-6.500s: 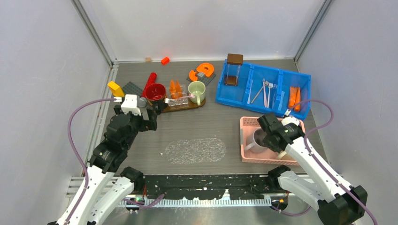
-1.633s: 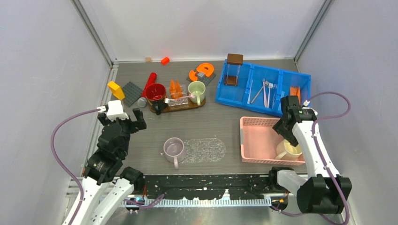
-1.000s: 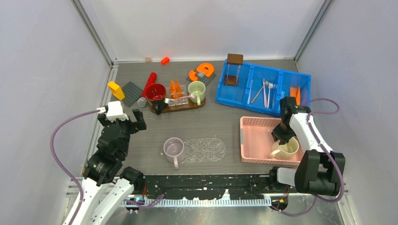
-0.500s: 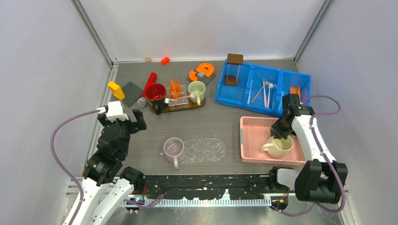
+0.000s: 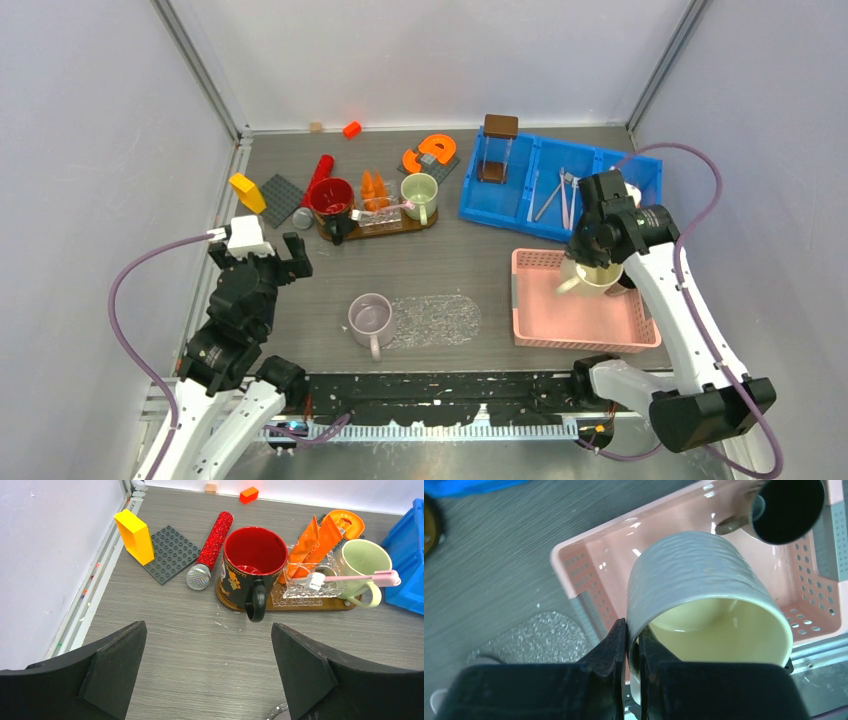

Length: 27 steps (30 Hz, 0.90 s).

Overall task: Prepare toiletry sets of a toothbrush and toothpaste on the tray
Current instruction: Pick up the cup from the storage box, then place the cup on the tray.

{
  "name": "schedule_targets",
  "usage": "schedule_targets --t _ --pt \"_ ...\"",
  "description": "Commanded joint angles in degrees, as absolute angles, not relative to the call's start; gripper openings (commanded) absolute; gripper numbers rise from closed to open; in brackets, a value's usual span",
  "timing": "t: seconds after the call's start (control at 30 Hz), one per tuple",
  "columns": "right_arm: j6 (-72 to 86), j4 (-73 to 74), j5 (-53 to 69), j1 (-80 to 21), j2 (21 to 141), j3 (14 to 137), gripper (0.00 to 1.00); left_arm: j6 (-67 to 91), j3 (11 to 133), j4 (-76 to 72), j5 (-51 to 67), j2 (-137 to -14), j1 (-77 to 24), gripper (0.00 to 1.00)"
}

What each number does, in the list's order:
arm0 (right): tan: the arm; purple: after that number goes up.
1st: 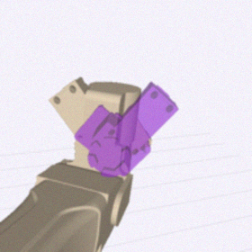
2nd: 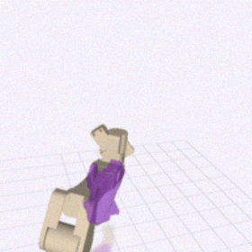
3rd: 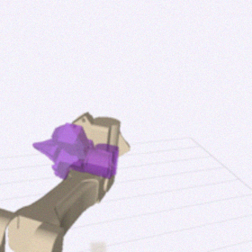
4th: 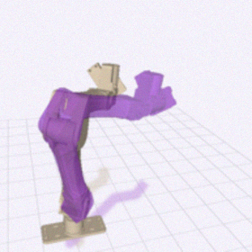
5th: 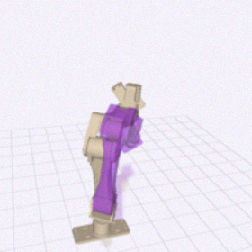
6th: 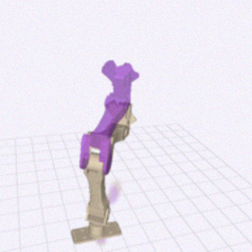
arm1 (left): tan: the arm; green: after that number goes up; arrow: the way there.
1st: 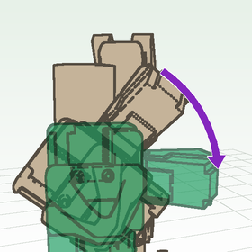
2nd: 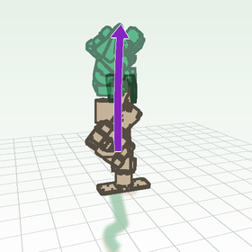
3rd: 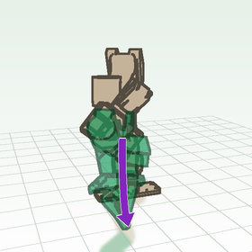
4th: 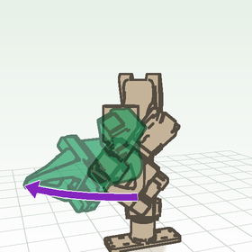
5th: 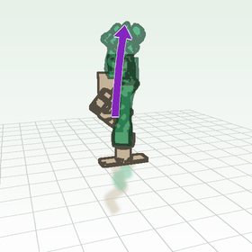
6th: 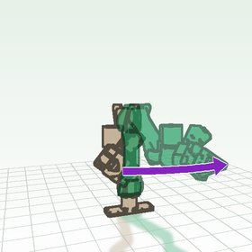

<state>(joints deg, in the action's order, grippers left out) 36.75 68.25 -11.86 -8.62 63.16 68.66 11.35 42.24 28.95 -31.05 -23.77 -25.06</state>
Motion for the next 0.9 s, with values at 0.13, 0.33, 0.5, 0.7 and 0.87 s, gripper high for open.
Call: schedule_targets --t 0.13,0.33,0.5,0.7,0.87 --pt "39.6 73.2 -21.1 -27.8 66.9 80.7 0.01 10.5 41.8 25.4 -32.5 -24.7 -25.1 1.0" --pt "41.5 71.9 -21.9 -39.9 71.5 83.7 0.01 10.5 41.8 25.3 -31.9 -26.0 -25.1 1.0" --pt "43.1 65.7 -19.0 -49.2 76.2 83.4 0.01 10.3 41.7 25.1 -32.3 -26.5 -25.1 1.0" --pt "43.4 57.7 -16.1 -57.7 84.0 83.3 0.01 10.1 41.5 25.0 -32.4 -27.3 -25.1 1.0" --pt "42.8 51.5 -13.3 -60.8 89.4 82.6 0.01 10.0 41.5 24.9 -32.3 -27.9 -25.1 0.99"
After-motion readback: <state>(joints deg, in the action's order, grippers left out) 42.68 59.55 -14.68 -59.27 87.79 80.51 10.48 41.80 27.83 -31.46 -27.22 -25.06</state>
